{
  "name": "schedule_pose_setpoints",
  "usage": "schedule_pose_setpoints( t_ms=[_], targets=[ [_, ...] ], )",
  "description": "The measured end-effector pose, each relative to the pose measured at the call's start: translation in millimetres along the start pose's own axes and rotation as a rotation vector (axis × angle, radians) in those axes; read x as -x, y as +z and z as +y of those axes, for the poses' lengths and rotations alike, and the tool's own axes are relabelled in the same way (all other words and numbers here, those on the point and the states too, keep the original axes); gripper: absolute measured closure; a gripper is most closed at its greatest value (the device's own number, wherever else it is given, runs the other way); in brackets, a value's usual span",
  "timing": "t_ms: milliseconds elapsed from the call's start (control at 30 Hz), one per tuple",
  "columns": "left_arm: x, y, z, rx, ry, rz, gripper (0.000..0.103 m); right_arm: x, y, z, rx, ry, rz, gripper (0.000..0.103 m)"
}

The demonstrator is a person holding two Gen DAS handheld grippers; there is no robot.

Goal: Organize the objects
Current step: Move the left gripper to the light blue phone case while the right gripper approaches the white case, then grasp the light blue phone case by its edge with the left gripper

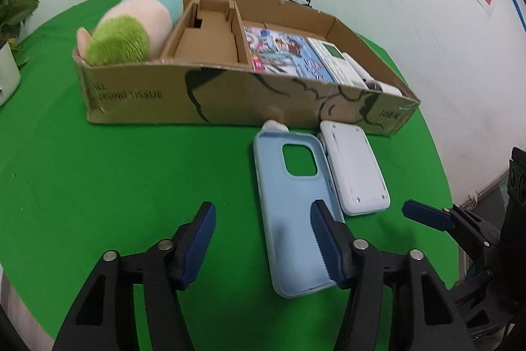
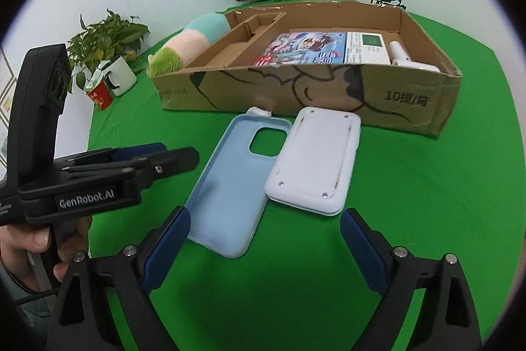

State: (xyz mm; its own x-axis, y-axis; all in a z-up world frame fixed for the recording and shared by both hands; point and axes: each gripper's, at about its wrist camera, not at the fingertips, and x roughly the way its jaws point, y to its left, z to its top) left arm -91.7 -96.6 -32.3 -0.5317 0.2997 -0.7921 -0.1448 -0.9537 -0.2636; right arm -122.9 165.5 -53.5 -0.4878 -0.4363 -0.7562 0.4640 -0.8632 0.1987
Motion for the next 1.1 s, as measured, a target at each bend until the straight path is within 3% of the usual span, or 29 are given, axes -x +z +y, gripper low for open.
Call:
schedule_pose_setpoints(
  t_ms=[33,100,200,567,900,1100],
  targets=[
    [-2.7,-1.6,0.6,0.002,-0.009,0.008,0.051,-3.2,0.0,1.6,0.002,-0.008,0.009,0.020],
    [-7.7,-3.5,1.7,0.012,-0.027,0.030,0.061,-11.6,-0.5,3.5,0.006,-0.028,0.044,0.039],
    [-12.2,-5.4,3.3,0.023,-0.035,0.056,0.069,-19.2,-3.0,2.3,-0.004,-0.033,0.076,0.049],
    [-20.3,-14.1,-5.1,0.016,-0.024,0.106,0.083,-30.3,-8.1,12.7,0.019,0.007,0.133,0.090],
    [-3.8,-33.6,-4.0,0.006,-0.021,0.148,0.084,-20.6,-24.2,25.8,0.062,0.044,0.162,0.091],
    [-3.2,-31.7,0.7,0.027,-0.021,0.154,0.088,-27.3,-17.7,31.9,0.062,0.010,0.153,0.089]
  ],
)
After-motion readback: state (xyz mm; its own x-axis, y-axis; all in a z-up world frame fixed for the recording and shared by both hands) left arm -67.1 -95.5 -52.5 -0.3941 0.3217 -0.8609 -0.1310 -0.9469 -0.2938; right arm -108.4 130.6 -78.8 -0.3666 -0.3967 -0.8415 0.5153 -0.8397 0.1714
